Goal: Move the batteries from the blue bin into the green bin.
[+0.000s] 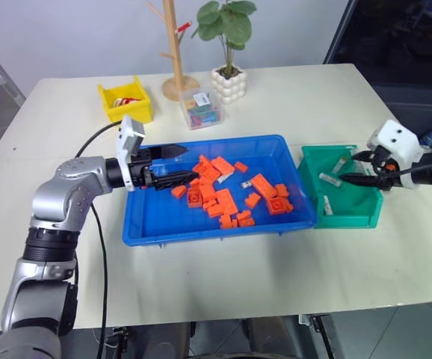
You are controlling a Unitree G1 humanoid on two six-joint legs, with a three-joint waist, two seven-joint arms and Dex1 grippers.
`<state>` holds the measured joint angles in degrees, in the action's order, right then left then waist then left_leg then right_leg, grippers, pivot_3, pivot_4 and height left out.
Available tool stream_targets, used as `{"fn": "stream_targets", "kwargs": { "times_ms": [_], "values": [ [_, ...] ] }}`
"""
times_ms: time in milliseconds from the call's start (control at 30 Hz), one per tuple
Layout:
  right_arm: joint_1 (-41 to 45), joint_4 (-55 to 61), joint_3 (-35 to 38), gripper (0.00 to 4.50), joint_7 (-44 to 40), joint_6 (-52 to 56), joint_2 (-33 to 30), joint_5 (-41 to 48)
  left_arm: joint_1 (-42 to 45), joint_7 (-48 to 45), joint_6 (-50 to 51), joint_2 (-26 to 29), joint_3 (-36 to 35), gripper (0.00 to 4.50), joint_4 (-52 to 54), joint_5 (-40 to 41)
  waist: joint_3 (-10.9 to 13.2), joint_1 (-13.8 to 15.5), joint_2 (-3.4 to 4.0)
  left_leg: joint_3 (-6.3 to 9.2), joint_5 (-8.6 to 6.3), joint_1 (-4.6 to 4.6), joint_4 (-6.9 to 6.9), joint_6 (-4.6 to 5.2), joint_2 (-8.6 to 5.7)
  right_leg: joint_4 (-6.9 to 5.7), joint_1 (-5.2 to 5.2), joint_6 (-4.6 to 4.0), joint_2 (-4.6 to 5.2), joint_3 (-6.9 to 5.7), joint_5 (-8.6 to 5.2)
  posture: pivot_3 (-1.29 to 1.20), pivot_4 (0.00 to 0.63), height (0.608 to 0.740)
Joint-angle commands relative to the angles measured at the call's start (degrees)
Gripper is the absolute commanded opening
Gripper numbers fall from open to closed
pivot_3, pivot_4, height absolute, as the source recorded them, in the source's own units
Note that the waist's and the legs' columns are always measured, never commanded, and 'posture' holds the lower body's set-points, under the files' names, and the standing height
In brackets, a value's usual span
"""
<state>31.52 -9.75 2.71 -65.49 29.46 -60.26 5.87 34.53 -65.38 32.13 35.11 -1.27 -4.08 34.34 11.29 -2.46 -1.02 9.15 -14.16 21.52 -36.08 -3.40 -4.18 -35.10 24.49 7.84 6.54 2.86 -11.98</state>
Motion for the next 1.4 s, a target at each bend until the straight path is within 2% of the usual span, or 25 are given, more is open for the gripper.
{"fn": "stream_targets", "kwargs": {
  "times_ms": [33, 167, 300, 633, 867, 1100, 1400],
  "values": [
    [3.81, -0.01, 0.02, 4.46, 0.94, -1.15, -0.61, -0.30, -0.09, 0.07, -0.54, 1.16, -1.96, 4.50, 2.09, 0.19, 0.00, -0.09, 0.00, 0.00, 0.00, 0.00, 0.00, 0.00, 0.00, 0.00, 0.00, 0.00, 0.00, 0.00, 0.00, 0.00, 0.150, 0.740],
    [10.30, 0.12, -0.75, 4.46, 2.77, 1.44, 2.79, 1.45, -1.01, 0.66, -0.56, 1.82, -2.58, 4.50, 2.62, 0.26, 0.00, -0.27, 0.00, 0.00, 0.00, -0.02, 0.03, 0.00, 0.02, 0.00, 0.00, 0.00, -0.01, 0.00, 0.00, 0.00, 0.150, 0.740],
    [16.43, 2.80, -2.12, 4.46, 4.18, 7.65, 10.41, 5.46, -2.25, 0.90, -0.62, 3.17, -3.00, 4.50, 3.55, -0.22, 0.00, -0.18, 0.00, 0.02, 0.00, -0.03, 0.05, 0.00, 0.04, -0.01, 0.01, 0.00, -0.04, 0.00, 0.00, 0.00, 0.150, 0.740],
    [16.54, -0.12, -10.50, 4.46, 11.99, 2.24, 27.92, 2.83, -7.01, 1.91, -0.15, 8.66, -5.91, 4.50, 7.33, -0.74, -0.01, -0.08, -0.01, 0.12, 0.01, 0.04, 0.08, -0.01, 0.00, 0.00, 0.07, -0.01, -0.03, -0.02, 0.01, 0.00, 0.150, 0.740],
    [19.78, -7.10, -11.69, 4.46, 15.86, 4.95, 38.90, 4.21, -12.02, 5.82, 2.48, 8.70, -9.27, 4.50, 13.25, 1.58, 0.00, -0.12, -0.01, 0.14, 0.01, 0.00, 0.09, -0.02, 0.02, -0.06, 0.11, -0.02, -0.06, -0.02, 0.01, 0.00, 0.150, 0.740],
    [23.13, -18.44, -12.59, 4.46, 19.44, 5.00, 42.53, 1.78, -15.02, 8.96, 3.93, 8.03, -10.74, 4.50, 17.08, 3.24, 0.00, 0.04, -0.01, 0.16, 0.02, 0.00, 0.08, -0.03, 0.00, -0.07, 0.10, -0.04, -0.06, -0.02, 0.02, 0.00, 0.150, 0.740],
    [23.49, -21.79, -13.57, 4.46, 18.31, 3.63, 42.45, -0.28, -15.85, 9.49, 4.43, 8.93, -10.61, 4.50, 19.43, 4.06, 0.00, -0.31, -0.01, 0.15, 0.02, -0.01, 0.11, -0.03, 0.02, -0.09, 0.12, -0.04, -0.09, -0.02, 0.02, 0.00, 0.150, 0.740]
  ]
}}
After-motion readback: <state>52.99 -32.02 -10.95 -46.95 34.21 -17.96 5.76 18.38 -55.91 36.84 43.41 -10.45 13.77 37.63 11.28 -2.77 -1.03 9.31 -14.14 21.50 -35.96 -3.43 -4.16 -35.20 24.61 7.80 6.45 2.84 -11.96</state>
